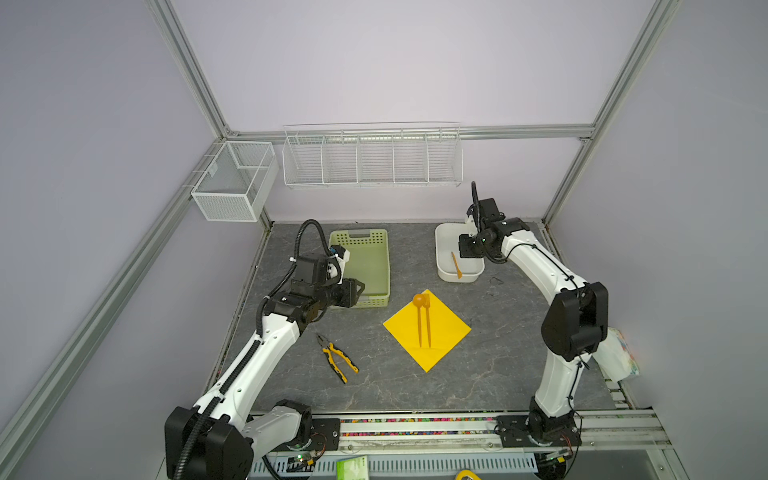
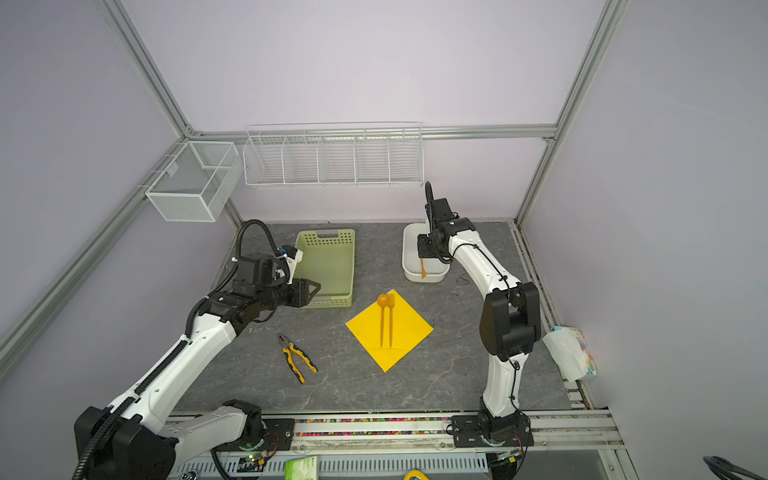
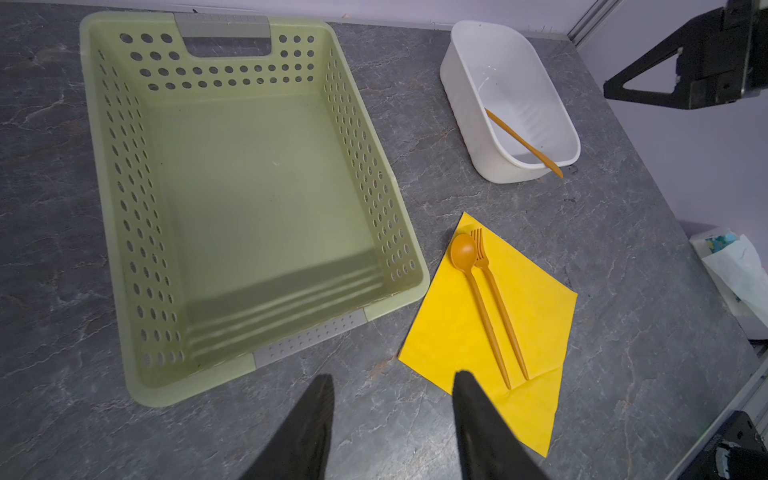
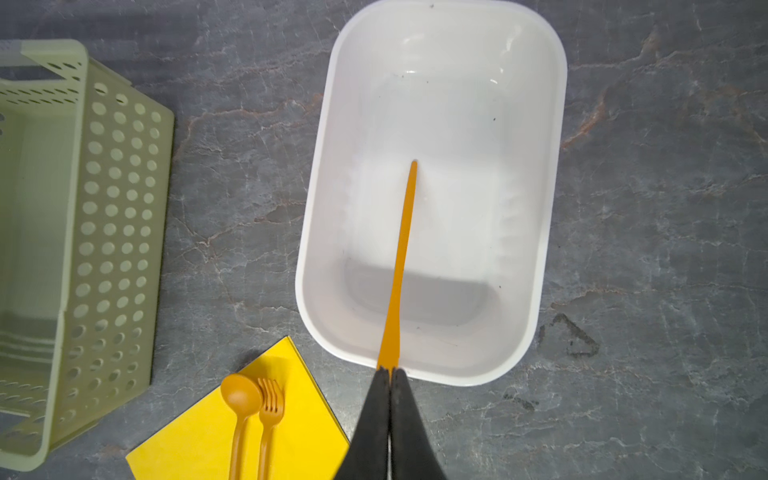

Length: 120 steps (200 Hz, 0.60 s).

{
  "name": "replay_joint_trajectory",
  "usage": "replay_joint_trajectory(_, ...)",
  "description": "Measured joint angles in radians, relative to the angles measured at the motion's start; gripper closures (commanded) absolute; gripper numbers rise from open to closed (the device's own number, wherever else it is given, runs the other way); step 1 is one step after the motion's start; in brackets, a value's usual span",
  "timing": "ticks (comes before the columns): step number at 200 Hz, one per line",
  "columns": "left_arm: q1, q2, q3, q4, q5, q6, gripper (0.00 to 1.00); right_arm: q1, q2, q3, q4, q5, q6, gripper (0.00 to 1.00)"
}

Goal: Place the utensils on the paper napkin and roll it up
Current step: 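Close the right gripper on the knife handle inside the tray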

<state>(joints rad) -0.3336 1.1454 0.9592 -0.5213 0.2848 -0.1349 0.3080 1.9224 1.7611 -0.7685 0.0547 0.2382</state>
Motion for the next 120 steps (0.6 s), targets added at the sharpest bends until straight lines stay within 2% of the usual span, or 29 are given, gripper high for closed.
replay_joint_trajectory(16,0.000,0.000,0.000,-0.003,-0.001,0.002,0.52,-0.011,0.014,0.008,-0.005,-0.015,0.011,0.87)
replay_joint_trajectory(45,0.000,0.000,0.000,-0.005,-0.008,0.003,0.52,-0.018,0.089,0.071,-0.027,-0.030,0.031,0.76)
replay_joint_trajectory(120,0.001,0.000,0.000,-0.007,-0.019,0.009,0.52,-0.018,0.352,0.290,-0.125,-0.034,0.039,0.69)
